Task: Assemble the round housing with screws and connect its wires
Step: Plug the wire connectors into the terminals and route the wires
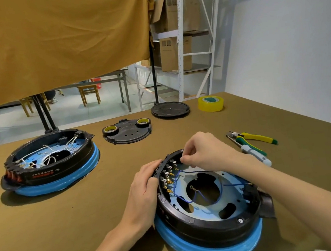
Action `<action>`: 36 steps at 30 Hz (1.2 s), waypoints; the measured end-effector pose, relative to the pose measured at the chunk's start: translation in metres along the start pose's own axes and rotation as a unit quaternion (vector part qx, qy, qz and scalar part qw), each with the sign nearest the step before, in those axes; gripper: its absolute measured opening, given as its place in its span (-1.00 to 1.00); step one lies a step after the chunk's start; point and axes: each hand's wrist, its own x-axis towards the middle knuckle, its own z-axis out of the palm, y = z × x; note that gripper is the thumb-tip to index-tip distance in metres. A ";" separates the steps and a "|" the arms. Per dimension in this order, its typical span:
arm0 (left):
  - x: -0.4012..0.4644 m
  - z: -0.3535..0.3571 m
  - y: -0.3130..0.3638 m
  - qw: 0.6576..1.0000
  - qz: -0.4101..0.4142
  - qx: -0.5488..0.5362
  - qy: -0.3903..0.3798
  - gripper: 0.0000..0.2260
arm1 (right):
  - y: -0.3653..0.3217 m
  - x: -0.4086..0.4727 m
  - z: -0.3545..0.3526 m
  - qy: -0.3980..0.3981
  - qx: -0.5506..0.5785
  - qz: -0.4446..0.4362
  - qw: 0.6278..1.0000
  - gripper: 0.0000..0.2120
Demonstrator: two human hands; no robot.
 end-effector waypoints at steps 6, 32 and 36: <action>0.001 0.000 -0.004 0.999 -0.029 -0.011 -0.010 -0.47 | 0.012 0.001 0.017 -0.034 0.036 0.022 0.999 -0.87; 0.002 -0.005 -0.004 0.999 -0.029 0.005 -0.030 -0.49 | 0.000 0.017 0.026 -0.129 0.242 0.193 0.942 -0.88; 0.002 -0.004 -0.003 0.999 -0.030 0.005 -0.029 -0.58 | 0.000 0.018 0.026 -0.129 0.247 0.203 0.939 -0.88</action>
